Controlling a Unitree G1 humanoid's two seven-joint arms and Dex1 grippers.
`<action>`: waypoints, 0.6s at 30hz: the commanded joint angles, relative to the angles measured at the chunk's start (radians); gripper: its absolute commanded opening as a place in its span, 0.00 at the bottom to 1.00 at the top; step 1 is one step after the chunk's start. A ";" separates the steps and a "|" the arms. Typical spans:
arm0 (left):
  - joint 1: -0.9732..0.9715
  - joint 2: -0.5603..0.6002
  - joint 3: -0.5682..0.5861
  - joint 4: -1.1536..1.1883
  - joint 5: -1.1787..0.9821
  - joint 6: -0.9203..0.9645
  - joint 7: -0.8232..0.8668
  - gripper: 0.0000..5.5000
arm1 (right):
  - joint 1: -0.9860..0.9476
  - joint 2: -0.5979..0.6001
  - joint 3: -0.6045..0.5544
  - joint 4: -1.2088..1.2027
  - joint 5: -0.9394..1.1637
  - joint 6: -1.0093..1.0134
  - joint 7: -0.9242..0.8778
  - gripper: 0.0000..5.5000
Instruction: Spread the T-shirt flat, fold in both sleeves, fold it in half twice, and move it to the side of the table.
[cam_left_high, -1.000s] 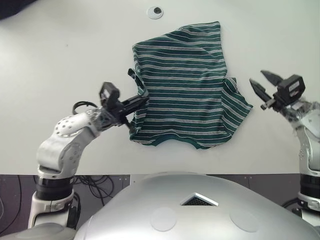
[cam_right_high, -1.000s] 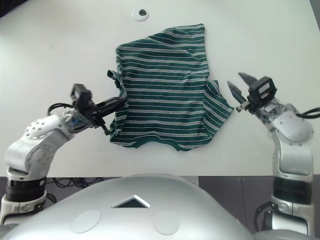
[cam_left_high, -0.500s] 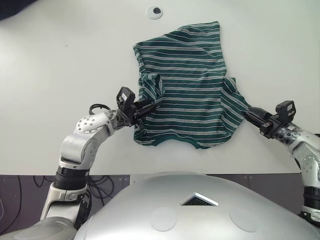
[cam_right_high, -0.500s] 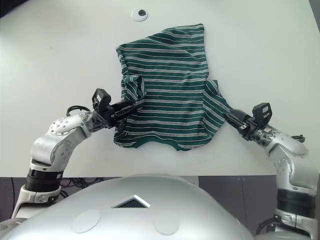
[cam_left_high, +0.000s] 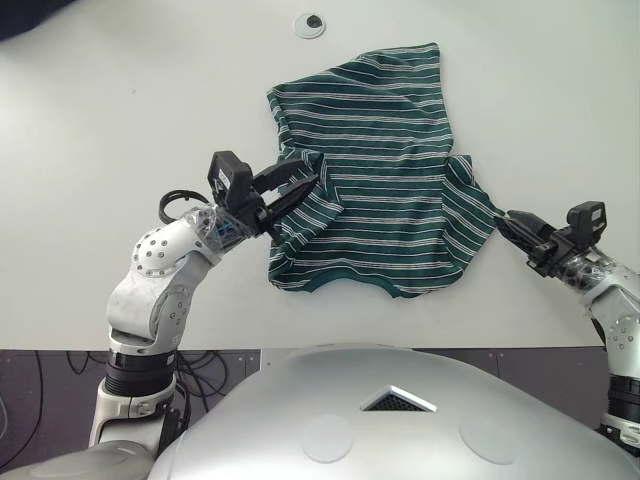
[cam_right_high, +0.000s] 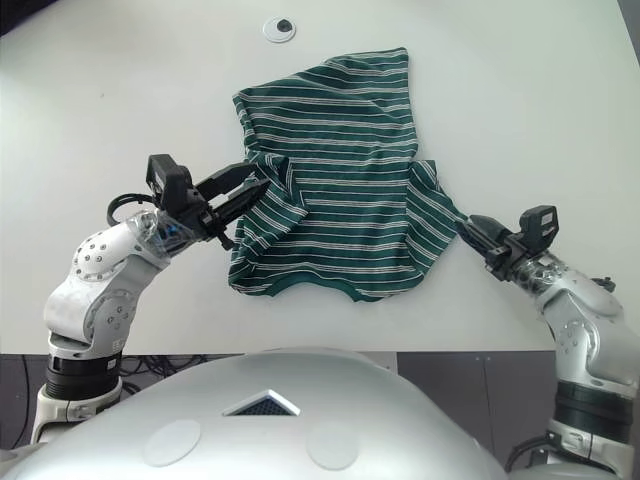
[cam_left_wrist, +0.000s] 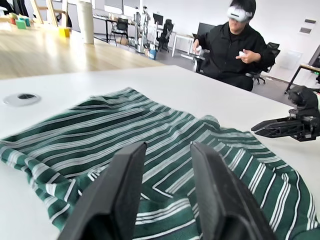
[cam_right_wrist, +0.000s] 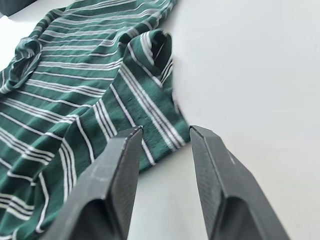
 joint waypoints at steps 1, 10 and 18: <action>0.003 -0.001 0.009 -0.036 -0.017 0.010 0.015 0.29 | 0.008 -0.008 0.015 0.027 -0.041 -0.010 -0.006 0.31; 0.015 0.010 0.017 -0.062 -0.020 0.009 0.031 0.30 | 0.006 0.004 0.076 0.031 -0.061 -0.006 0.013 0.28; 0.013 0.012 0.038 -0.065 -0.044 0.013 0.033 0.30 | -0.005 0.007 0.092 0.010 -0.043 0.008 0.005 0.03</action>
